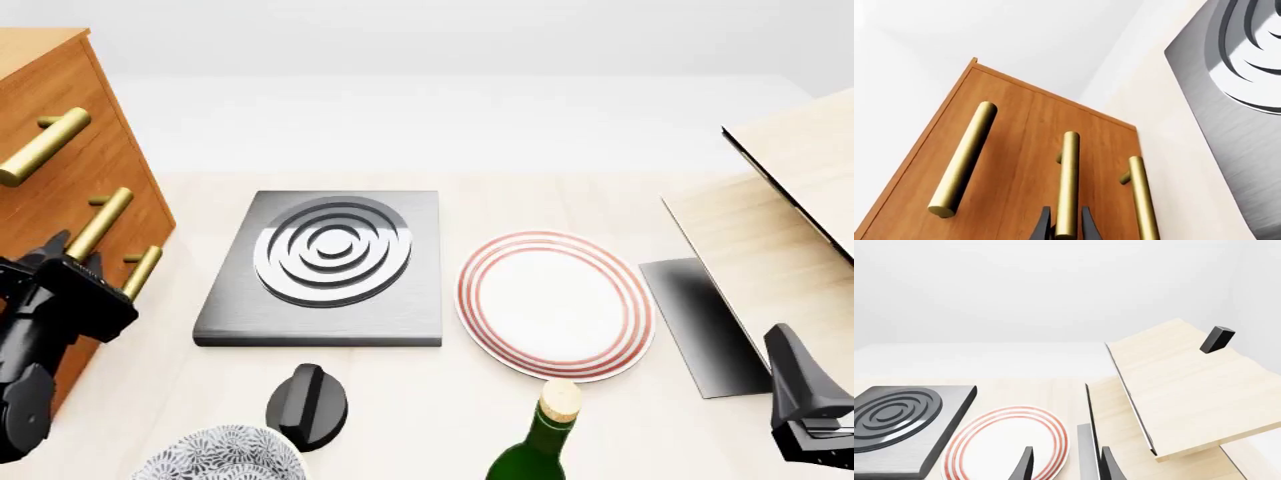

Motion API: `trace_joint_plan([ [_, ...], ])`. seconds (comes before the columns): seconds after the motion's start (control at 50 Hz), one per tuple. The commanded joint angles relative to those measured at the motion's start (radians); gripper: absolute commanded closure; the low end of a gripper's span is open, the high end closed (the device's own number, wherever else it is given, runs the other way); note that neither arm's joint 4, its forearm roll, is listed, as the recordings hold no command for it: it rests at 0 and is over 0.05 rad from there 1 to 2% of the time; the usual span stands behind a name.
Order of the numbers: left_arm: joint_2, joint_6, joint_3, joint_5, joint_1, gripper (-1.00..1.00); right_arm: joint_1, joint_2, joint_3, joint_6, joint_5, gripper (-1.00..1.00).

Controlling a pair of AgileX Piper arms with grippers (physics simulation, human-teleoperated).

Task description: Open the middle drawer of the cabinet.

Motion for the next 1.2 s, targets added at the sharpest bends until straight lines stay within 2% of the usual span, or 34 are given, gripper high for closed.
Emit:
trace_joint_plan([
  [0.02,0.002,0.016,0.031,0.000,-0.033,1.00,0.004,0.000,0.001,-0.001,-0.002,-1.00],
  [1.2,-0.008,0.087,0.026,0.000,-0.119,1.00,0.003,0.000,0.001,-0.001,-0.002,-1.00],
])
